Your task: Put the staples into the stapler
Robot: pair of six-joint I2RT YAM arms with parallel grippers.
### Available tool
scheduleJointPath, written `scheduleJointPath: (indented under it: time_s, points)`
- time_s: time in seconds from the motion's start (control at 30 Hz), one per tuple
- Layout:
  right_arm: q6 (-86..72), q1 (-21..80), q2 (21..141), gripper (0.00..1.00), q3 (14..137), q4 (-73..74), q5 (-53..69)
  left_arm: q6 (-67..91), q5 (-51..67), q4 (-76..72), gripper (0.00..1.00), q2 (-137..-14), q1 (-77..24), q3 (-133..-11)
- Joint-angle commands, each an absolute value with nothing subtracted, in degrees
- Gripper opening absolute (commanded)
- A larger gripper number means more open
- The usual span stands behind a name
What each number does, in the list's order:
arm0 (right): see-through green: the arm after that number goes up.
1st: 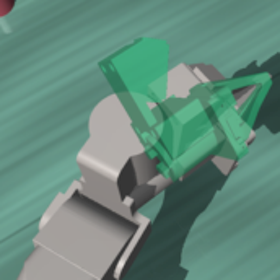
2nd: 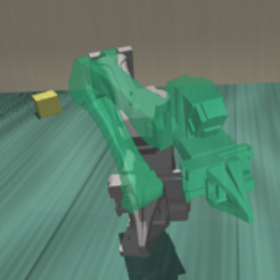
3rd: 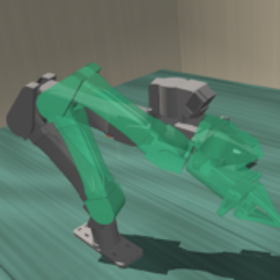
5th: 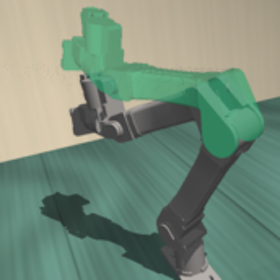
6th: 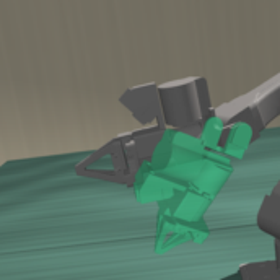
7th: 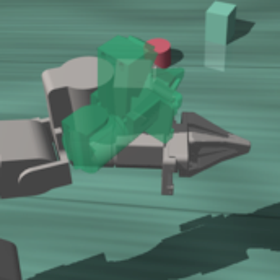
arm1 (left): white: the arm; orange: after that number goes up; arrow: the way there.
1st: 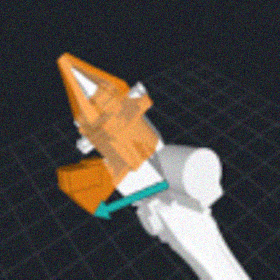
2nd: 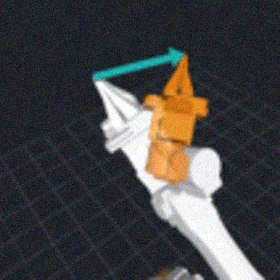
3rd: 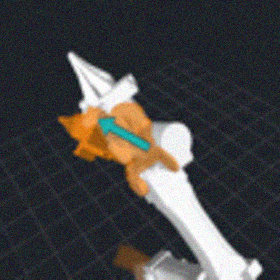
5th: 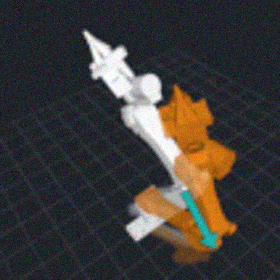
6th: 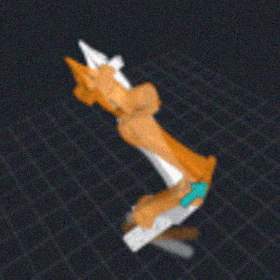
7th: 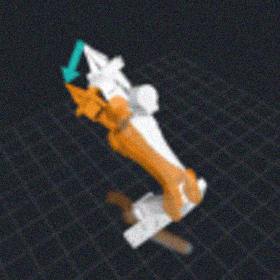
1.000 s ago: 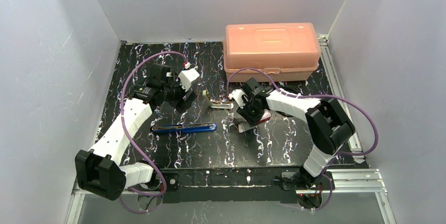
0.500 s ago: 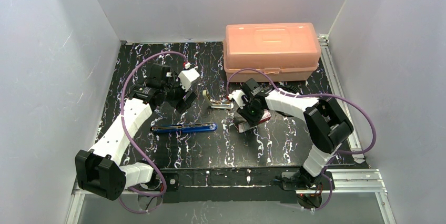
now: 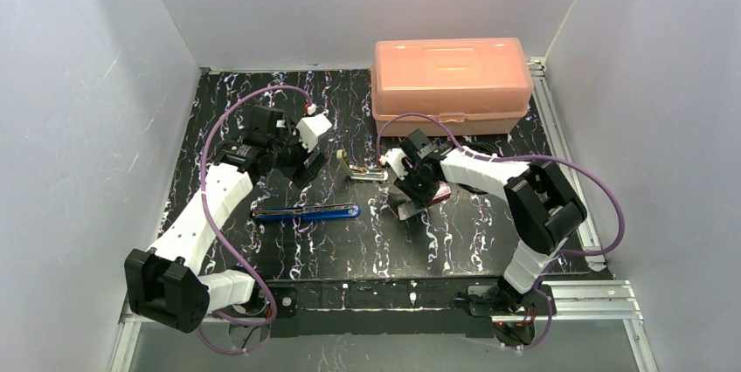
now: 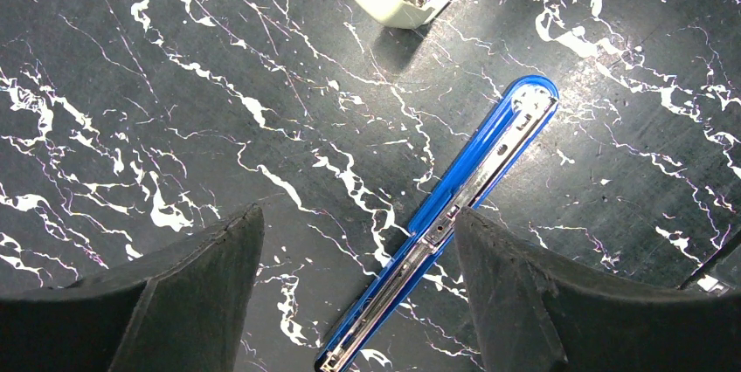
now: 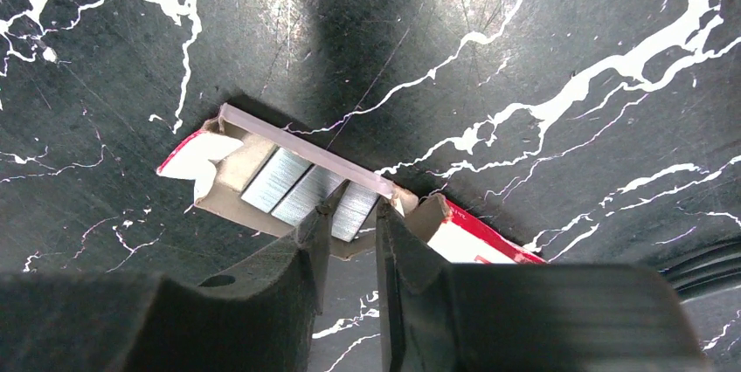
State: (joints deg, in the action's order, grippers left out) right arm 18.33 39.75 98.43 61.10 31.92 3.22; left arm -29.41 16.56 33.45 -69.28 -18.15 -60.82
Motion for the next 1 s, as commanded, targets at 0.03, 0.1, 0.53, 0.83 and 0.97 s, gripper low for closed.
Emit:
scheduleJointPath:
  time_s: [0.03,0.1,0.53,0.83,0.97]
  points:
    - [17.47,39.58,99.26,0.34,62.50,31.83,1.59,-29.94,17.68,34.29,0.78,-68.42,-17.87,-61.25]
    - [17.16,39.61,99.31,0.34,62.34,31.48,1.30,-29.97,17.73,34.29,0.78,-68.50,-17.92,-61.34]
    - [16.07,39.70,98.93,0.27,62.03,30.41,0.47,-29.90,17.95,34.23,0.78,-68.91,-17.87,-61.00]
    - [16.57,39.67,98.83,0.27,61.91,30.25,0.19,-30.10,17.98,34.02,0.78,-68.90,-17.91,-60.91]
    - [16.61,39.68,99.10,0.29,61.86,29.91,-1.82,-30.11,17.94,34.16,0.78,-68.83,-17.91,-60.95]
